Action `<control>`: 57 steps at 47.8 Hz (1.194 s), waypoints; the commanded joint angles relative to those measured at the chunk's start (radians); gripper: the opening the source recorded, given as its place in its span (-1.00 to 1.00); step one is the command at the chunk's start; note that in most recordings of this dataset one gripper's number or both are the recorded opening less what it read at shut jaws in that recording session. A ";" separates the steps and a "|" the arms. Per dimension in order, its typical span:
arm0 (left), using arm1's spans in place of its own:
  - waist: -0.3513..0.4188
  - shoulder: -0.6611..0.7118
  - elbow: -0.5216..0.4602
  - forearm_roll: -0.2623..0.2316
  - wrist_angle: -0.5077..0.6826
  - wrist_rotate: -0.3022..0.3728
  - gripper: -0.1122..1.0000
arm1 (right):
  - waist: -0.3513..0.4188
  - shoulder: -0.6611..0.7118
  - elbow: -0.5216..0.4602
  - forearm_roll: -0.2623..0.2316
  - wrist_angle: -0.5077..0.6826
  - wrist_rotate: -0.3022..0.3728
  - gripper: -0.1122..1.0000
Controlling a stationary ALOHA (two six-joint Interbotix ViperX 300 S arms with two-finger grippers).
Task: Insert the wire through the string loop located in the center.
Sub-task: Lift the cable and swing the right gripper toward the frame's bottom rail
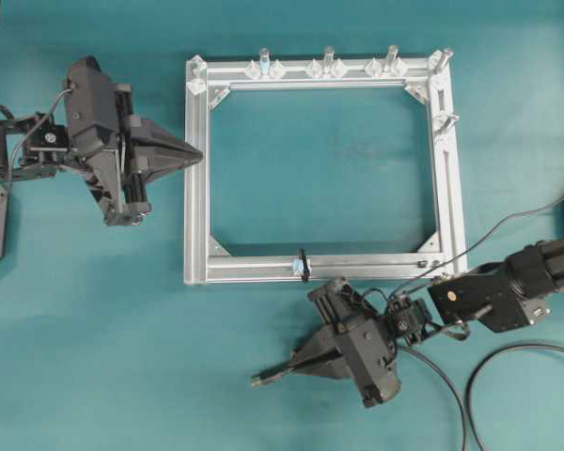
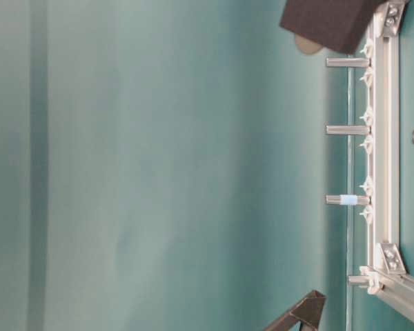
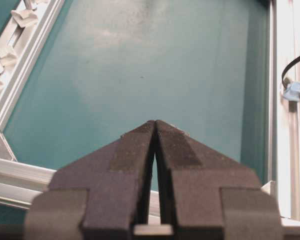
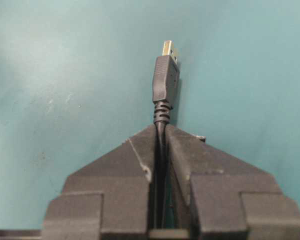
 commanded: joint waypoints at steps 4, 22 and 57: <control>-0.002 -0.005 0.000 0.003 -0.005 -0.008 -0.80 | -0.005 -0.011 -0.003 0.003 0.003 0.002 -0.67; -0.002 -0.005 0.002 0.002 -0.006 -0.008 -0.80 | -0.006 -0.028 -0.005 0.003 -0.002 0.002 -0.67; -0.020 -0.008 0.000 0.002 -0.005 -0.008 -0.80 | -0.005 -0.241 0.091 0.003 0.003 0.002 -0.67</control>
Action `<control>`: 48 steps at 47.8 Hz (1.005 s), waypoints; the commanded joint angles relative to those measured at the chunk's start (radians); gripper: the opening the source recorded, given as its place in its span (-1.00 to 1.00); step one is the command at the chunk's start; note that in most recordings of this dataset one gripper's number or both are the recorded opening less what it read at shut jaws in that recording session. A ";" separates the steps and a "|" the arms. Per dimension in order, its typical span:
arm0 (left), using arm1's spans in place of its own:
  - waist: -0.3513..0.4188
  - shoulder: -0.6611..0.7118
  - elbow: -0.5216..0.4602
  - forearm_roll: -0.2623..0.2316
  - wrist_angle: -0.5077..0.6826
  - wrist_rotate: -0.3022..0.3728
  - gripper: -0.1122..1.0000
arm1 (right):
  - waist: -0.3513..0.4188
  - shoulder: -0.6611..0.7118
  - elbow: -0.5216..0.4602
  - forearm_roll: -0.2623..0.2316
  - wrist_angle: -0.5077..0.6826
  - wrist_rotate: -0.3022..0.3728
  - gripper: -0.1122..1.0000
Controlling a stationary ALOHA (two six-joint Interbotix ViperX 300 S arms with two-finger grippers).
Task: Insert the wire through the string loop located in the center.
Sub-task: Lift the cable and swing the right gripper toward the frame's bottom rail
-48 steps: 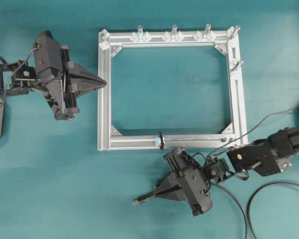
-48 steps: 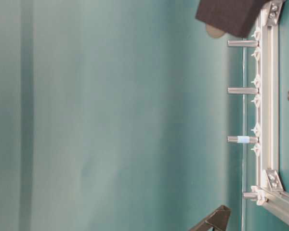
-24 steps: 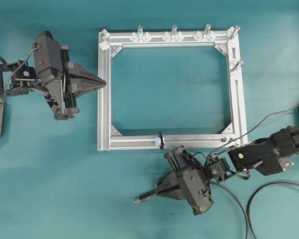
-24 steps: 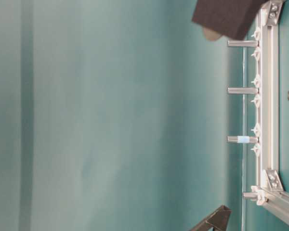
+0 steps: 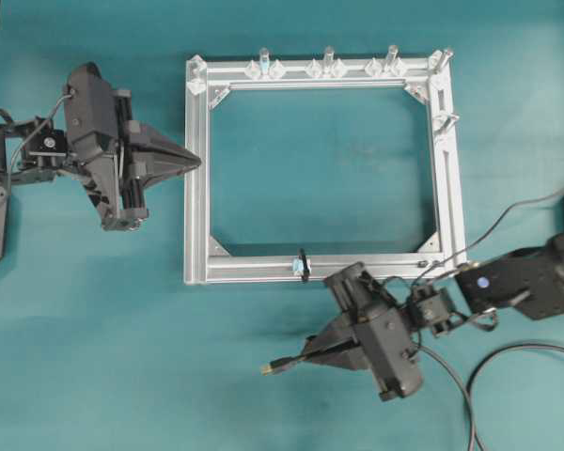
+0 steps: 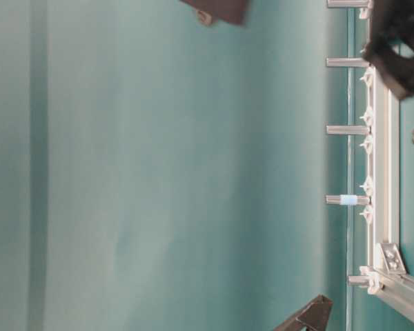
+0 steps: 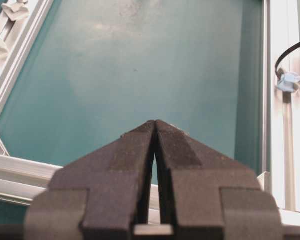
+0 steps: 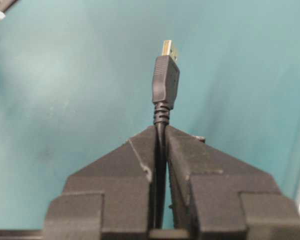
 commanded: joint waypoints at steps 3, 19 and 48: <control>-0.005 -0.006 -0.011 0.002 -0.006 -0.009 -0.80 | 0.002 -0.066 0.018 0.005 -0.005 0.002 -0.67; -0.006 -0.009 -0.012 0.003 -0.006 -0.009 -0.80 | -0.002 -0.081 0.040 0.021 -0.005 0.002 -0.67; -0.009 -0.011 -0.008 0.003 -0.006 -0.009 -0.80 | -0.103 -0.186 0.173 0.021 0.049 0.002 -0.67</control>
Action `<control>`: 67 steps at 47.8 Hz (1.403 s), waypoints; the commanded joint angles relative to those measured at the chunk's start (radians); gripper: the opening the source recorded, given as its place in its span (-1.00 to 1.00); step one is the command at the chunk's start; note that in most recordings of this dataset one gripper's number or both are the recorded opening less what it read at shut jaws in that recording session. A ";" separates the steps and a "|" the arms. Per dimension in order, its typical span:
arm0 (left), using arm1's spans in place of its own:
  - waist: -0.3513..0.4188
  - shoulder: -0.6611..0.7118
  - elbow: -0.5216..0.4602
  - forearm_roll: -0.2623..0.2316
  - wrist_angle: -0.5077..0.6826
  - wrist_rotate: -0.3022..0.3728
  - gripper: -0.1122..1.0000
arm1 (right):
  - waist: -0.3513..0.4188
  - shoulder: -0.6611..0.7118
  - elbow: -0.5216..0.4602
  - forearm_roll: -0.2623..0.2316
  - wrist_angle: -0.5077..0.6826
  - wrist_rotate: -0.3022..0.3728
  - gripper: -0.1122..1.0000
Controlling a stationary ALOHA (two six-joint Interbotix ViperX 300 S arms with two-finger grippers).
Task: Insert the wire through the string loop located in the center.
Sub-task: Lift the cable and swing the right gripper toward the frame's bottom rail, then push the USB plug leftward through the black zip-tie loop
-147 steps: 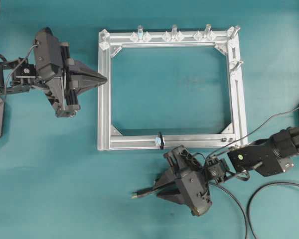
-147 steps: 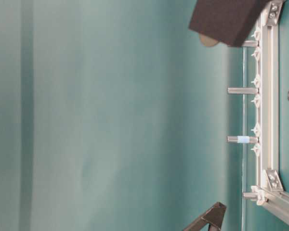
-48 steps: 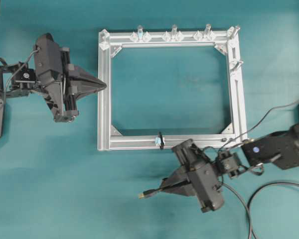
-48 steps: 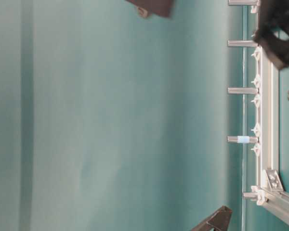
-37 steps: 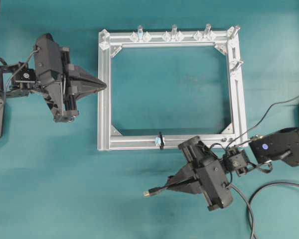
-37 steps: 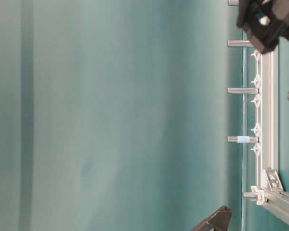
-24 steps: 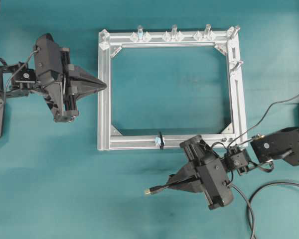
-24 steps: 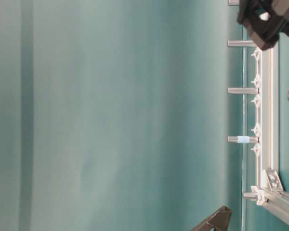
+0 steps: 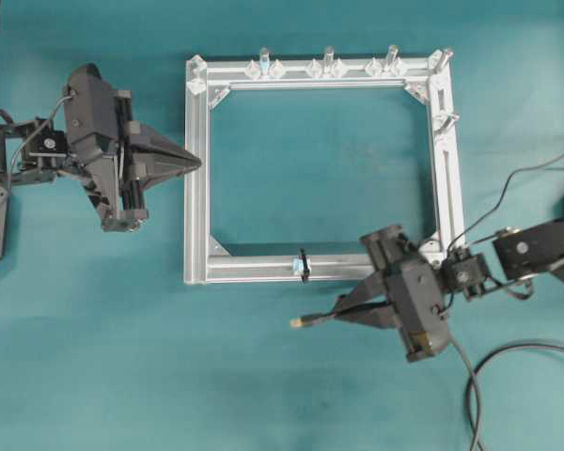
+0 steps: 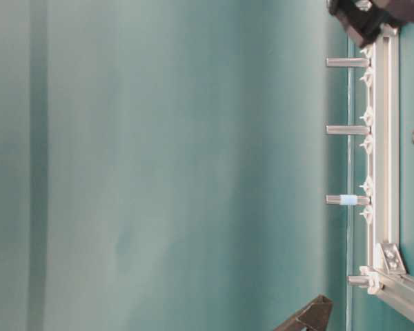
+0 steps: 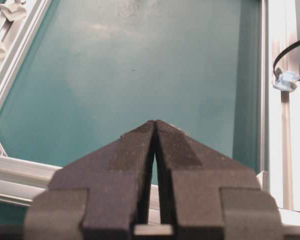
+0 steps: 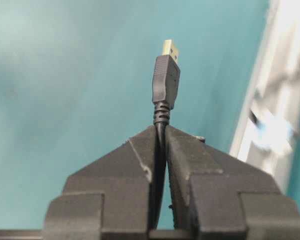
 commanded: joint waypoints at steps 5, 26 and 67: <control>-0.006 -0.011 -0.008 0.003 -0.005 -0.009 -0.80 | -0.041 -0.094 0.055 0.003 0.014 0.000 -0.67; -0.005 -0.011 -0.006 0.003 -0.006 -0.009 -0.80 | -0.127 -0.227 0.152 0.003 0.072 -0.002 -0.67; -0.021 -0.012 -0.008 0.002 -0.006 -0.009 -0.80 | -0.137 -0.232 0.137 0.003 0.083 -0.002 -0.67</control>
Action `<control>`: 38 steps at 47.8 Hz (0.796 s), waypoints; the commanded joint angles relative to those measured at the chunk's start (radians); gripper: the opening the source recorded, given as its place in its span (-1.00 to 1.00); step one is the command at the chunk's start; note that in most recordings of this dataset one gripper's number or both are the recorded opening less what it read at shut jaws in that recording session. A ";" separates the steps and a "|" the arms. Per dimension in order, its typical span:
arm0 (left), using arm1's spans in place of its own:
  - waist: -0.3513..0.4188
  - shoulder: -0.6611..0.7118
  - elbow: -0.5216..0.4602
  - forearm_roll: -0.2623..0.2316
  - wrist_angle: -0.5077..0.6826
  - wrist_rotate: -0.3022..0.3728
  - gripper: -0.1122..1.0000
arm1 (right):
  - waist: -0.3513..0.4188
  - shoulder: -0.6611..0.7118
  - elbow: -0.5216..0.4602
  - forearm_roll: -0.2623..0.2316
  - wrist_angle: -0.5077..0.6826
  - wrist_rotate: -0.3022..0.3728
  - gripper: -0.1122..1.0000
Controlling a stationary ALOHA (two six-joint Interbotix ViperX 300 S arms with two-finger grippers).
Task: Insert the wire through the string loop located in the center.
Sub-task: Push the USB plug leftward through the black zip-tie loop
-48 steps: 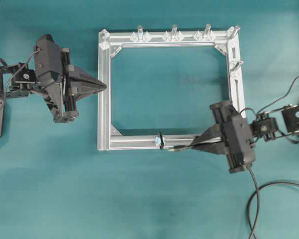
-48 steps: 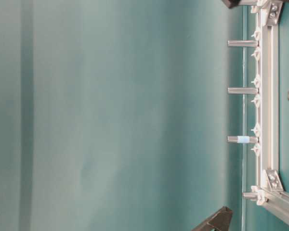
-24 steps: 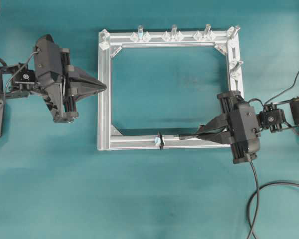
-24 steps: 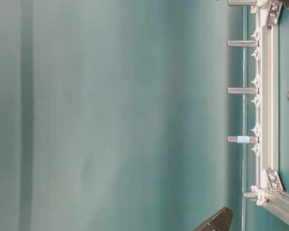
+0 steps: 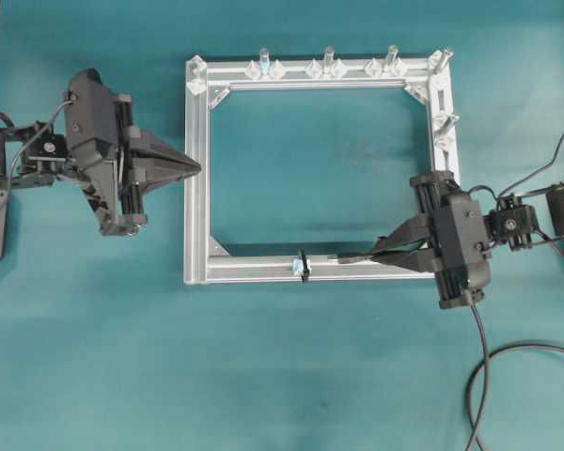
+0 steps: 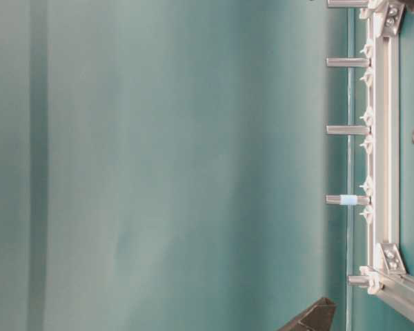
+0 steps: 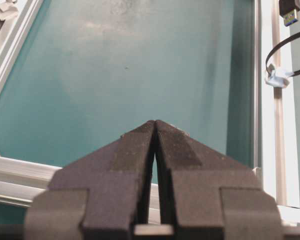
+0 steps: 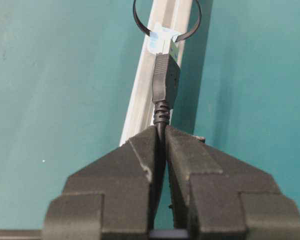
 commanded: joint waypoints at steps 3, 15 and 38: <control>-0.006 -0.012 -0.009 0.003 -0.006 -0.008 -0.80 | -0.002 -0.011 -0.026 0.002 -0.005 -0.002 -0.67; -0.008 -0.012 -0.014 0.003 -0.006 -0.008 -0.80 | -0.003 0.049 -0.077 0.002 -0.008 -0.002 -0.67; -0.011 -0.011 -0.009 0.003 -0.005 -0.008 -0.80 | -0.009 0.192 -0.210 0.002 -0.009 -0.002 -0.67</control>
